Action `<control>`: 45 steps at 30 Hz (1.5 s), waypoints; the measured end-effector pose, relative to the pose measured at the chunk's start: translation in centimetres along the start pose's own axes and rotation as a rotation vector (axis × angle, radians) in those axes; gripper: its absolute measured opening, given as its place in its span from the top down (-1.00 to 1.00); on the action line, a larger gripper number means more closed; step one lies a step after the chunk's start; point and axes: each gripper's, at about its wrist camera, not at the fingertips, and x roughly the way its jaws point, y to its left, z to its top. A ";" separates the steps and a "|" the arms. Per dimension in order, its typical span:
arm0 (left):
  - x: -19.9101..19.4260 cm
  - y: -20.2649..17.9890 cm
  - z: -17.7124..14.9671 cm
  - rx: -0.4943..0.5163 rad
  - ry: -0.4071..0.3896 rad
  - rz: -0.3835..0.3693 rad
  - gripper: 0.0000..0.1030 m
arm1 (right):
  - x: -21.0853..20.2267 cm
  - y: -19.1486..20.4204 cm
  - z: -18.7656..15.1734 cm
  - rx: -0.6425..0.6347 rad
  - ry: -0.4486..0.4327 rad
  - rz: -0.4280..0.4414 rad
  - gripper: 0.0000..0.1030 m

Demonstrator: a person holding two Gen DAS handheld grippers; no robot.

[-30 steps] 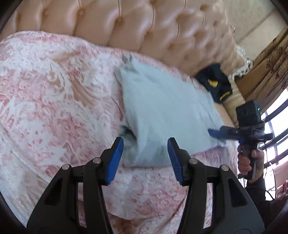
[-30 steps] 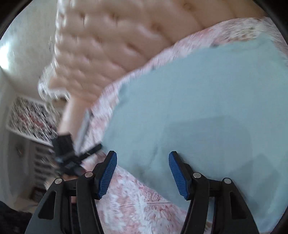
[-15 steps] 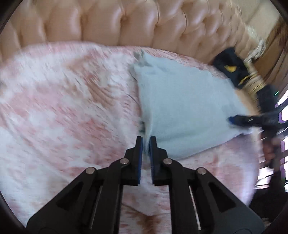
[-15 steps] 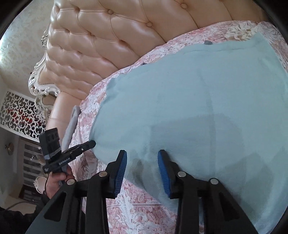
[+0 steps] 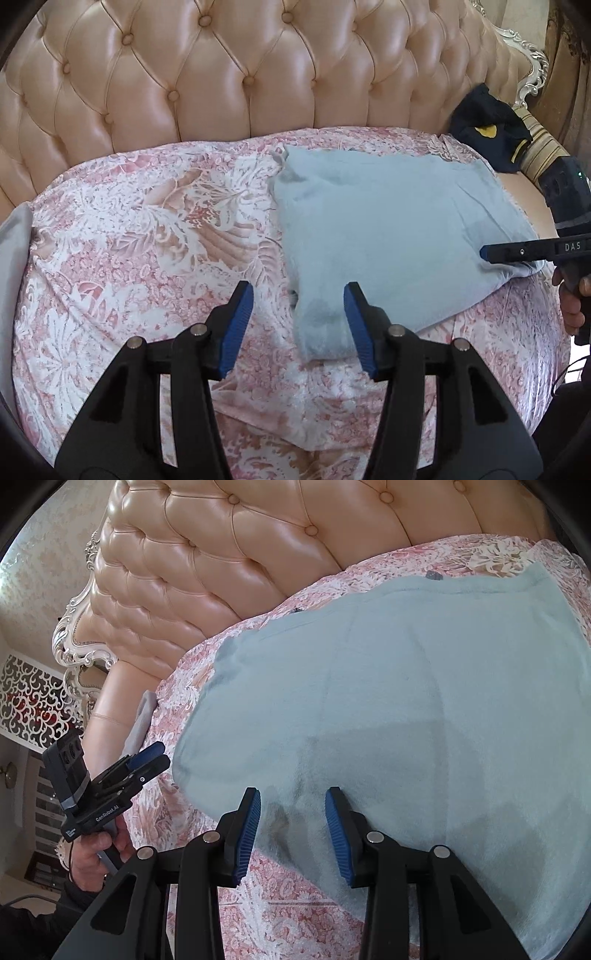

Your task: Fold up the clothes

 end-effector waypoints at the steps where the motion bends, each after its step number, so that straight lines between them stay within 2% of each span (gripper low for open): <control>1: -0.1 -0.1 0.0 0.010 -0.002 0.012 -0.06 | 0.1 0.1 0.0 0.000 0.000 0.000 0.26; 7: -0.5 -0.5 0.1 0.051 -0.010 0.057 -0.06 | 0.2 0.0 0.1 0.000 -0.002 -0.003 0.26; 10: -0.6 -0.7 0.2 0.057 -0.009 0.054 -0.06 | 0.3 0.1 0.1 -0.001 -0.002 -0.005 0.25; 15: 0.0 -0.6 0.3 0.001 0.020 -0.024 -0.10 | 0.3 0.1 0.2 -0.002 -0.002 -0.007 0.25; 18: 1.7 0.3 -0.2 -0.080 0.094 -0.088 -0.12 | 0.3 0.1 0.2 -0.004 -0.002 -0.009 0.25; 19: 2.1 0.5 -0.4 -0.086 0.112 -0.079 0.12 | 0.3 0.1 0.2 -0.006 -0.002 -0.009 0.25; 21: 2.8 0.9 -0.7 -0.085 0.139 -0.049 0.77 | 0.3 0.2 0.2 -0.011 -0.003 -0.011 0.25; 23: 3.1 1.5 -1.0 -0.114 0.156 -0.062 0.77 | 0.3 0.2 0.1 -0.012 -0.006 -0.013 0.25; 26: 3.3 1.7 -1.2 -0.116 0.170 -0.052 0.74 | 0.0 0.3 0.1 -0.008 -0.007 -0.022 0.25; 30: 2.6 1.9 -1.1 -0.120 0.177 -0.030 0.48 | -1.3 0.9 -0.1 -0.026 0.000 -0.082 0.24; 32: 2.0 2.2 -0.5 -0.127 0.161 -0.018 0.45 | -2.7 0.6 -0.2 -0.042 -0.015 -0.173 0.24; 35: 1.6 2.9 2.5 -0.170 0.070 -0.043 0.39 | -6.5 -1.1 0.4 0.023 -0.125 -0.301 0.14; 36: 2.2 3.2 3.9 -0.189 0.040 -0.057 0.13 | -7.7 -1.7 0.8 0.049 -0.165 -0.332 0.10; 37: 2.9 3.5 5.0 -0.207 0.025 -0.060 -0.13 | -8.2 -2.6 1.4 0.069 -0.188 -0.321 0.08; 38: 3.9 3.7 6.1 -0.221 0.025 -0.067 -0.18 | -8.7 -3.4 2.0 0.088 -0.212 -0.311 0.07; 44: 9.4 3.6 9.9 -0.264 0.095 -0.141 -0.18 | -11.7 -8.5 5.6 0.201 -0.348 -0.250 0.07; 45: 10.1 3.6 10.0 -0.274 0.114 -0.149 -0.18 | -11.4 -9.0 5.9 0.209 -0.344 -0.245 0.07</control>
